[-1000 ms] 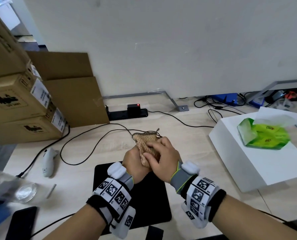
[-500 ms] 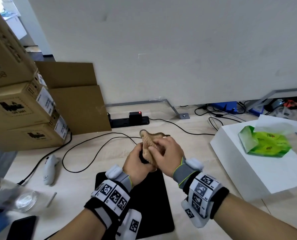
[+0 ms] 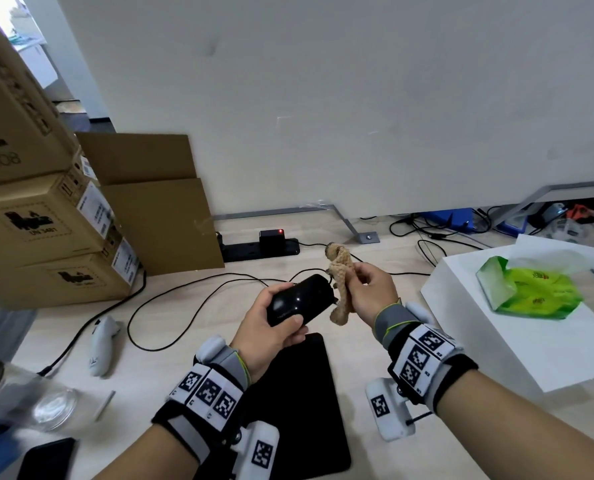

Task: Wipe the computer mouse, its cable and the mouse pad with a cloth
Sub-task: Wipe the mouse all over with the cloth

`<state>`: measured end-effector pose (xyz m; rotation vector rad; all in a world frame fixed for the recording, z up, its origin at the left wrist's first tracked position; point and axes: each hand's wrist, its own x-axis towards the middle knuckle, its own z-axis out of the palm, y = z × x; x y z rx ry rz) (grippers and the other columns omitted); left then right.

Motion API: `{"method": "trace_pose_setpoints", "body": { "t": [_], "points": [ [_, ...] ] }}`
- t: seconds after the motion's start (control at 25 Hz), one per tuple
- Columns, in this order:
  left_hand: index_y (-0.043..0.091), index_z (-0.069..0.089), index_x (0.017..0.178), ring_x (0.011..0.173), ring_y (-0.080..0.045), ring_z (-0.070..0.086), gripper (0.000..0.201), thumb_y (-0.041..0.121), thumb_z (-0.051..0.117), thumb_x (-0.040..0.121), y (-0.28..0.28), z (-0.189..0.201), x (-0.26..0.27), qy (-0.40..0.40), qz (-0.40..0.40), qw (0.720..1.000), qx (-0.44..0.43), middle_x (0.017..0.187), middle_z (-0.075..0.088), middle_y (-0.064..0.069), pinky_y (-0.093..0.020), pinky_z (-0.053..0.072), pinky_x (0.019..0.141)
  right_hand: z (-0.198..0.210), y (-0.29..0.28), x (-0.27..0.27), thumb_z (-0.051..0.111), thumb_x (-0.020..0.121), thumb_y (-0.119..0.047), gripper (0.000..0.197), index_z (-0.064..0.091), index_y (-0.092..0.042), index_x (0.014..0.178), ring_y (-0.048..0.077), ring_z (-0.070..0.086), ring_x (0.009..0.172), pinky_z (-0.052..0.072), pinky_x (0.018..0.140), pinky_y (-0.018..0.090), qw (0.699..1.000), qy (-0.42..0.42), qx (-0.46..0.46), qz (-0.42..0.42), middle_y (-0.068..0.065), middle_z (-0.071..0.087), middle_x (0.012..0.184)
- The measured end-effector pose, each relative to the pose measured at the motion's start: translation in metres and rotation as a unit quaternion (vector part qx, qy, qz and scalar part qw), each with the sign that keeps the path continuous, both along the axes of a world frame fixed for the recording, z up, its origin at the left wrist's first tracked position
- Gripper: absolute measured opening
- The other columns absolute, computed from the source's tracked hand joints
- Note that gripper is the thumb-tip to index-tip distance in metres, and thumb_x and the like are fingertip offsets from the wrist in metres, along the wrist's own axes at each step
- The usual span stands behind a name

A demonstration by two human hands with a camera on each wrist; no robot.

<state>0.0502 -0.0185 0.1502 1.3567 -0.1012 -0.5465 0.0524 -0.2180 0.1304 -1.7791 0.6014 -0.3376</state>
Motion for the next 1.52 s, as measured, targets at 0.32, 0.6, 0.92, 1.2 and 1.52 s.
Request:
{"method": "trace_pose_setpoints", "body": {
  "t": [0.32, 0.6, 0.92, 1.2, 1.52],
  "points": [
    [0.012, 0.048, 0.126, 0.091, -0.023, 0.067, 0.039, -0.002, 0.056, 0.091, -0.015, -0.003, -0.001, -0.017, 0.039, 0.999, 0.025, 0.112, 0.064, -0.01, -0.037, 0.059, 0.072, 0.02, 0.053, -0.028, 0.06, 0.079, -0.031, 0.028, 0.071, -0.018, 0.103, 0.022, 0.061, 0.087, 0.049, 0.079, 0.029, 0.951, -0.104, -0.253, 0.144, 0.006, 0.063, 0.094],
    [0.026, 0.057, 0.099, 0.076, 0.001, 0.061, 0.029, 0.011, 0.072, 0.08, 0.003, 0.008, 0.01, -0.249, -0.016, 0.93, 0.271, 0.082, 0.065, 0.015, -0.015, 0.046, 0.072, 0.024, 0.031, -0.013, 0.056, 0.084, -0.033, 0.02, 0.069, -0.023, 0.094, 0.024, 0.061, 0.088, 0.049, 0.08, 0.033, 0.97, -0.031, -0.229, 0.082, 0.004, 0.067, 0.091],
    [0.023, 0.058, 0.119, 0.091, -0.01, 0.062, 0.041, 0.013, 0.071, 0.08, 0.004, 0.014, 0.012, -0.34, -0.031, 0.885, 0.317, 0.101, 0.069, 0.008, -0.025, 0.047, 0.085, 0.027, 0.021, -0.004, 0.055, 0.085, -0.036, 0.025, 0.065, -0.014, 0.077, 0.03, 0.057, 0.076, 0.048, 0.069, 0.035, 0.964, 0.014, -0.256, 0.069, 0.006, 0.062, 0.076],
    [0.02, 0.061, 0.112, 0.085, -0.009, 0.063, 0.035, 0.01, 0.071, 0.08, 0.006, 0.015, 0.014, -0.339, -0.012, 0.892, 0.299, 0.092, 0.068, 0.008, -0.027, 0.049, 0.08, 0.034, 0.035, -0.009, 0.055, 0.084, -0.036, 0.024, 0.069, -0.016, 0.083, 0.024, 0.057, 0.078, 0.043, 0.069, 0.03, 0.957, -0.079, -0.258, 0.103, 0.004, 0.059, 0.077],
    [0.03, 0.055, 0.122, 0.09, -0.024, 0.066, 0.048, 0.0, 0.063, 0.086, -0.001, 0.008, 0.015, -0.154, 0.033, 0.983, 0.095, 0.114, 0.061, -0.009, -0.037, 0.057, 0.078, 0.041, 0.041, -0.012, 0.063, 0.085, -0.024, 0.011, 0.071, -0.022, 0.092, 0.014, 0.056, 0.078, 0.046, 0.077, 0.026, 0.97, -0.109, -0.194, 0.1, 0.001, 0.06, 0.086]
  ]
}}
